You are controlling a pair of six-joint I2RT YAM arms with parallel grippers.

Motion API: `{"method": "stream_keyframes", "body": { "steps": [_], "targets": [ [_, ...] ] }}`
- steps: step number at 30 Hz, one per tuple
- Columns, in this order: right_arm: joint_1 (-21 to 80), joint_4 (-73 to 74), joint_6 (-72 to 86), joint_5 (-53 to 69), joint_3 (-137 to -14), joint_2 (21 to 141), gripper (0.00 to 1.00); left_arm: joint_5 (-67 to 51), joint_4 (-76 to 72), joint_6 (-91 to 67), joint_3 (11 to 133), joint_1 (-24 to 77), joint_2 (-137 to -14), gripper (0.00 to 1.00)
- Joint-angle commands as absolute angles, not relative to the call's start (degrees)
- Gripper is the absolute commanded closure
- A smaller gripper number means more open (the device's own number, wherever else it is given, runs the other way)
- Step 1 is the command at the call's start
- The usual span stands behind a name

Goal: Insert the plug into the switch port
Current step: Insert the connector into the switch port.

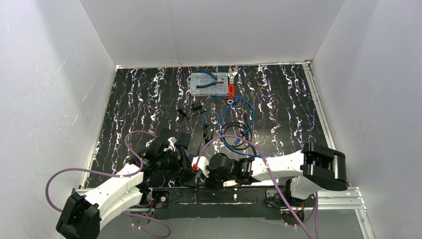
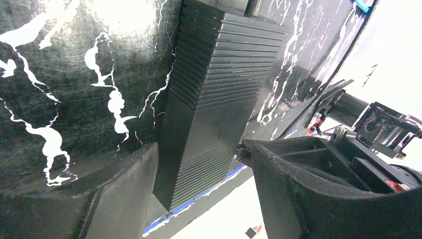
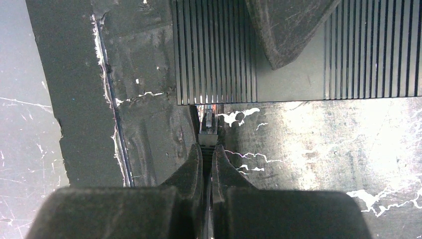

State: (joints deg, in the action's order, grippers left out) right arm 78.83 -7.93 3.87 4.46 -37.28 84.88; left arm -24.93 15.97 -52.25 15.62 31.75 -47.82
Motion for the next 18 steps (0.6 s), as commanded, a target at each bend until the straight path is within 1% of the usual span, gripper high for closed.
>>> {"method": "stream_keyframes", "body": {
  "steps": [1, 13, 18],
  "targets": [
    [79.24, -11.91, 4.14, 3.71, -39.53, 85.28, 0.99, -25.51, 16.61, -51.63, 14.68, 31.99, -47.44, 0.34],
    [79.47, -15.63, 7.13, 1.64, -38.74, 85.26, 0.99, -25.85, 16.42, -52.04, 14.27, 31.99, -47.22, 0.36],
    [79.46, -19.86, 9.04, -3.14, -37.48, 85.55, 0.99, -26.43, 16.45, -52.57, 14.13, 31.99, -46.73, 0.38]
  ]
}}
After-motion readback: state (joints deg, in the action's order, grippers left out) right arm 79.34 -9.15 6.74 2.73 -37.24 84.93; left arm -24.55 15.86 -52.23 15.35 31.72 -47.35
